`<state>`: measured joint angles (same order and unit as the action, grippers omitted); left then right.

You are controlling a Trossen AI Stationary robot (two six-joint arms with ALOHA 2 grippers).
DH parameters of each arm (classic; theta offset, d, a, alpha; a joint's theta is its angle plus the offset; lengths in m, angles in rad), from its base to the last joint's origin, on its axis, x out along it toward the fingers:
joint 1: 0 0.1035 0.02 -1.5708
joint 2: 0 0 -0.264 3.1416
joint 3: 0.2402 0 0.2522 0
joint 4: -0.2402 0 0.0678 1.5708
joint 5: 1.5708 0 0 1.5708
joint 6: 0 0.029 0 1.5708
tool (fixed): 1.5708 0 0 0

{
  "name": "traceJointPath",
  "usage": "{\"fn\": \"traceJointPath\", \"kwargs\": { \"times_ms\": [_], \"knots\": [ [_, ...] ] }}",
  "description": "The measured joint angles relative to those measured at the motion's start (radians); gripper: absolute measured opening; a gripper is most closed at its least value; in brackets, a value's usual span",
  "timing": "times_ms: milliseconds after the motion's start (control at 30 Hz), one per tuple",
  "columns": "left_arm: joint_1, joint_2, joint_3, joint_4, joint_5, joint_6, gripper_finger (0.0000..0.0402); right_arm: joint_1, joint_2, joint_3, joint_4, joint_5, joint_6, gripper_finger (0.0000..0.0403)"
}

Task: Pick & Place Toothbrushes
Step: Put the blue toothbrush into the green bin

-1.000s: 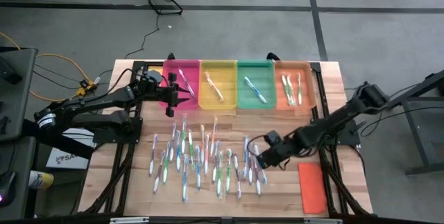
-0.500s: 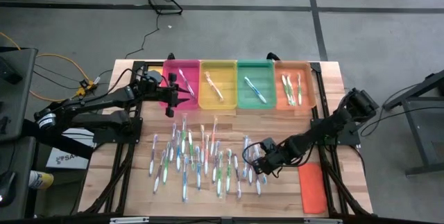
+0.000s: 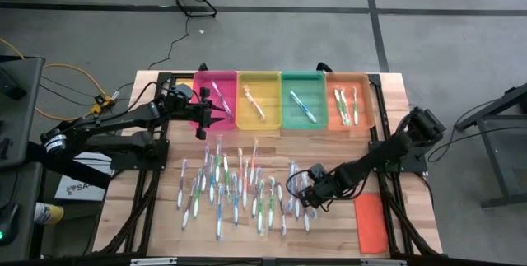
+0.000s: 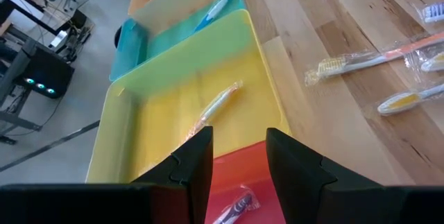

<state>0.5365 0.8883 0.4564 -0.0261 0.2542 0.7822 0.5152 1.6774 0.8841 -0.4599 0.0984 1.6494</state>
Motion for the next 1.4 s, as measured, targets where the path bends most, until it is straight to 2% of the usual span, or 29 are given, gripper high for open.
{"fn": "traceJointPath", "kwargs": {
  "times_ms": [267,467,633,900,1000,1133,1400],
  "knots": [
    [0.0,0.0,0.0,0.0,0.0,0.002,0.0129,0.0,0.023,0.003,-0.005,-0.012,0.001,0.0103],
    [0.0,0.0,0.0,0.001,-0.001,0.002,0.0129,-0.001,0.016,0.002,-0.023,-0.026,0.003,0.0018],
    [0.0,0.0,0.001,0.001,-0.001,0.002,0.0129,0.0,-0.027,-0.001,-0.111,-0.008,0.034,0.001],
    [0.0,0.0,0.001,0.002,-0.002,0.002,0.0129,-0.035,-0.219,-0.001,-0.31,0.157,0.019,0.0006],
    [0.0,0.0,0.001,0.001,-0.002,0.002,0.0129,-0.105,-0.287,0.0,-0.363,0.215,-0.066,0.0005],
    [0.0,0.0,0.001,0.0,-0.003,0.002,0.0129,-0.259,-0.35,0.0,-0.362,0.233,-0.282,0.0005],
    [0.0,0.0,0.001,-0.003,-0.005,-0.002,0.0129,-0.644,-0.392,0.0,-0.258,0.114,-0.794,0.0004]
  ]
}}
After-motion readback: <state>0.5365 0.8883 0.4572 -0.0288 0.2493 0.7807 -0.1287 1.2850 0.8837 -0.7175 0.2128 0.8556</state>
